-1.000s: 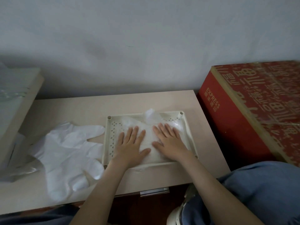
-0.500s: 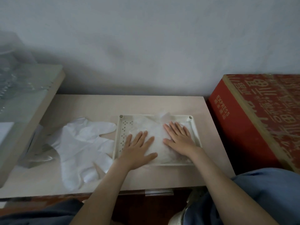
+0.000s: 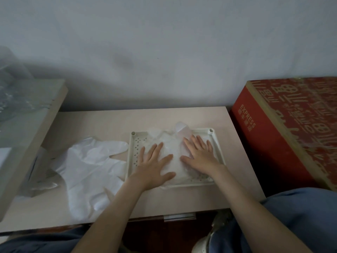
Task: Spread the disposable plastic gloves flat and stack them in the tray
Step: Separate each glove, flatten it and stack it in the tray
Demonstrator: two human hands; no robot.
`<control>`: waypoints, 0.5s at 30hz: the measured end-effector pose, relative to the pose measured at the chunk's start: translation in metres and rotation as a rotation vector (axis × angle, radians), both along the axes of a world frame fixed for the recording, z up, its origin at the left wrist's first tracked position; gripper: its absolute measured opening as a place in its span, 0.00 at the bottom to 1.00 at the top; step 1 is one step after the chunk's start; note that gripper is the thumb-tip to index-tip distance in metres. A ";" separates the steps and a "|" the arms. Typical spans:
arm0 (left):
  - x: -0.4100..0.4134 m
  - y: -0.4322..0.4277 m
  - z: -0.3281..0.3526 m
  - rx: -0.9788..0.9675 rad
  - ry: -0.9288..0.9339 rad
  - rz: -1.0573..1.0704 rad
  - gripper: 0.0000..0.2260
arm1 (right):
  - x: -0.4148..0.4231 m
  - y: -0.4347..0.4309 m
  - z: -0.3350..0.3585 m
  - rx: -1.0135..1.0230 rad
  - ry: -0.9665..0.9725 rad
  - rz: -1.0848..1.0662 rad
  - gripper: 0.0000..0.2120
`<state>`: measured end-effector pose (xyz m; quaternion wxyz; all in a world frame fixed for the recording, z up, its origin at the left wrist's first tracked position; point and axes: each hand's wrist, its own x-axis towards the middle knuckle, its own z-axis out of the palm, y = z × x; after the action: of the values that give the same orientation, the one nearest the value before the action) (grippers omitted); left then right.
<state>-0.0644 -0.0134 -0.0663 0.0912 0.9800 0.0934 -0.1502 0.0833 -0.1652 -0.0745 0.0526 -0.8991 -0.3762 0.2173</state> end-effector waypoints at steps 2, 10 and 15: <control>-0.006 -0.003 0.007 0.005 -0.089 -0.034 0.34 | -0.008 -0.002 0.007 0.103 -0.067 -0.004 0.31; -0.037 0.002 0.002 0.073 -0.160 -0.253 0.31 | -0.042 -0.024 0.026 -0.011 0.027 0.402 0.42; -0.030 0.002 0.003 0.059 -0.108 -0.265 0.26 | -0.041 -0.029 0.020 -0.028 -0.027 0.404 0.35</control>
<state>-0.0942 -0.0112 -0.0636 0.0466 0.9926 -0.0377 -0.1053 0.0422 -0.1944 -0.0550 -0.0099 -0.8089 -0.5465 0.2165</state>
